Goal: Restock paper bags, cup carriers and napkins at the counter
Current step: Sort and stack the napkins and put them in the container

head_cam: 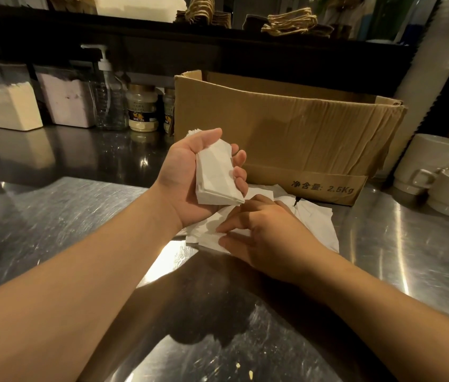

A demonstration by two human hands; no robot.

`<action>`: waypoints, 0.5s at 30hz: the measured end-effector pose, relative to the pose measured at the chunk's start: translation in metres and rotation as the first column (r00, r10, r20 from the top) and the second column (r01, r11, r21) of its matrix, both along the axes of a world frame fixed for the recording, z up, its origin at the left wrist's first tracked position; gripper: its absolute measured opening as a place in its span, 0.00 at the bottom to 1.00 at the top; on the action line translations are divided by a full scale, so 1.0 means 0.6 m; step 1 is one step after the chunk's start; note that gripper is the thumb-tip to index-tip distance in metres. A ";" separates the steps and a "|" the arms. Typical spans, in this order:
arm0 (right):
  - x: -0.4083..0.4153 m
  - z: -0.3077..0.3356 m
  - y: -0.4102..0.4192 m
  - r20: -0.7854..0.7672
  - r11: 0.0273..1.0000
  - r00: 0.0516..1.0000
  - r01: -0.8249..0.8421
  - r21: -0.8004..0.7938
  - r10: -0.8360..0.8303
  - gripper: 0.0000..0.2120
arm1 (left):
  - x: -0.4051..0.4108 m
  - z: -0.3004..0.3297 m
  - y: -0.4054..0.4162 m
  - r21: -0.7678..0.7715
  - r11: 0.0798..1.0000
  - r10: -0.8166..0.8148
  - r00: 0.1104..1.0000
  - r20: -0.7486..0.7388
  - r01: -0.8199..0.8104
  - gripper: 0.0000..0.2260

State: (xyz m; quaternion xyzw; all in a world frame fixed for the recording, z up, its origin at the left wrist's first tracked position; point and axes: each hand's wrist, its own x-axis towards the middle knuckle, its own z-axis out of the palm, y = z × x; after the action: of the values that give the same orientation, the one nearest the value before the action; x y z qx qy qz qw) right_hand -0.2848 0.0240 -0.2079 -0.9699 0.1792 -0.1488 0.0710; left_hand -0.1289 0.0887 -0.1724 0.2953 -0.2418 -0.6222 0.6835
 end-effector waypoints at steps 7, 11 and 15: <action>0.000 0.000 0.004 0.008 0.998 1.000 0.009 -0.066 -0.009 0.14 | -0.001 0.000 0.001 0.007 1.000 0.004 1.000 0.006 -0.004 0.21; 0.003 -0.004 0.007 0.049 0.993 0.999 0.025 -0.119 -0.019 0.15 | -0.002 0.000 0.001 0.015 1.000 0.015 1.000 0.011 -0.016 0.22; 0.002 -0.008 0.004 0.066 0.980 0.998 0.009 -0.197 0.004 0.14 | 0.000 -0.003 -0.001 0.022 1.000 0.004 1.000 0.000 -0.004 0.24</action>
State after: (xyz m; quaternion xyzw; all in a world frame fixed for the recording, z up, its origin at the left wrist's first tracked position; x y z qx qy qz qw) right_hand -0.2834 0.0263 -0.2128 -0.9664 0.1625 -0.1980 -0.0195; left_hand -0.1288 0.0882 -0.1740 0.3031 -0.2342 -0.6235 0.6816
